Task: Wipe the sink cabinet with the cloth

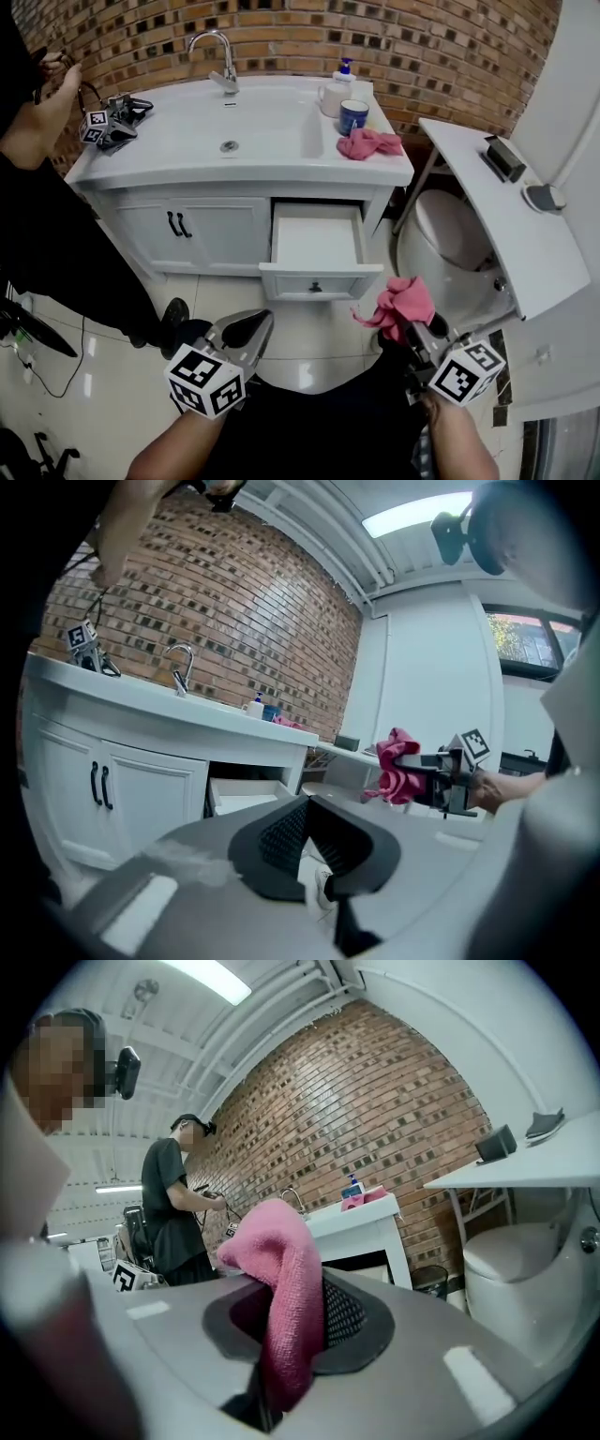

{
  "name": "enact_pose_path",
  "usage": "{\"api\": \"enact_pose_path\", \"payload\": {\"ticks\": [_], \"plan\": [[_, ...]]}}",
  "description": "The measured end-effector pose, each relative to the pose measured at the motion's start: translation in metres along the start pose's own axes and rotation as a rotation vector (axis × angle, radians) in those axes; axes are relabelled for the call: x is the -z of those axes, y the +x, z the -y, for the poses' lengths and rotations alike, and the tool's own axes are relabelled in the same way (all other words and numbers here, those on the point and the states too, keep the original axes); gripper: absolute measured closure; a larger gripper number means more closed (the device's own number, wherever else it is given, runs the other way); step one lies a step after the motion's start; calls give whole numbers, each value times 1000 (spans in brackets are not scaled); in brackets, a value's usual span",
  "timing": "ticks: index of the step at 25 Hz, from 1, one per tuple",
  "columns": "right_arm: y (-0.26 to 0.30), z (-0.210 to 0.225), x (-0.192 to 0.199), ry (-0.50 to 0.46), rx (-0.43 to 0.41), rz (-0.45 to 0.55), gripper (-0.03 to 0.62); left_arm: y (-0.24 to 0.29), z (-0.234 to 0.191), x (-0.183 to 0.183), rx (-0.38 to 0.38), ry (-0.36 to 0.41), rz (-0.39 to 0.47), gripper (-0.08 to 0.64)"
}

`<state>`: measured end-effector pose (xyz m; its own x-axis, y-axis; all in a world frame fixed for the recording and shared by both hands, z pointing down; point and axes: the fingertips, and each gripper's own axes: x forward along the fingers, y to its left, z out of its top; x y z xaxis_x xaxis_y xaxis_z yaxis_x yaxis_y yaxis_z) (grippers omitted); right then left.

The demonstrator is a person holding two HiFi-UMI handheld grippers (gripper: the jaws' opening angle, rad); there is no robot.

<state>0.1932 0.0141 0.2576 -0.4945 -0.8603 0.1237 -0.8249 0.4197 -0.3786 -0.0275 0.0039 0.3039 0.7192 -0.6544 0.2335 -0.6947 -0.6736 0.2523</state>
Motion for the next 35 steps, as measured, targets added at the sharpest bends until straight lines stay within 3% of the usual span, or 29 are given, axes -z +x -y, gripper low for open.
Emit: {"api": "enact_pose_path", "payload": {"ticks": [7, 13, 35], "plan": [[-28, -17, 24, -26, -8, 40, 514, 2, -1, -4, -11, 27, 20, 554], [-18, -18, 44, -5, -43, -1, 514, 7, -4, 13, 2, 11, -20, 554], [-4, 1, 69, -4, -26, -84, 515, 14, 6, 31, 48, 5, -74, 554]]}}
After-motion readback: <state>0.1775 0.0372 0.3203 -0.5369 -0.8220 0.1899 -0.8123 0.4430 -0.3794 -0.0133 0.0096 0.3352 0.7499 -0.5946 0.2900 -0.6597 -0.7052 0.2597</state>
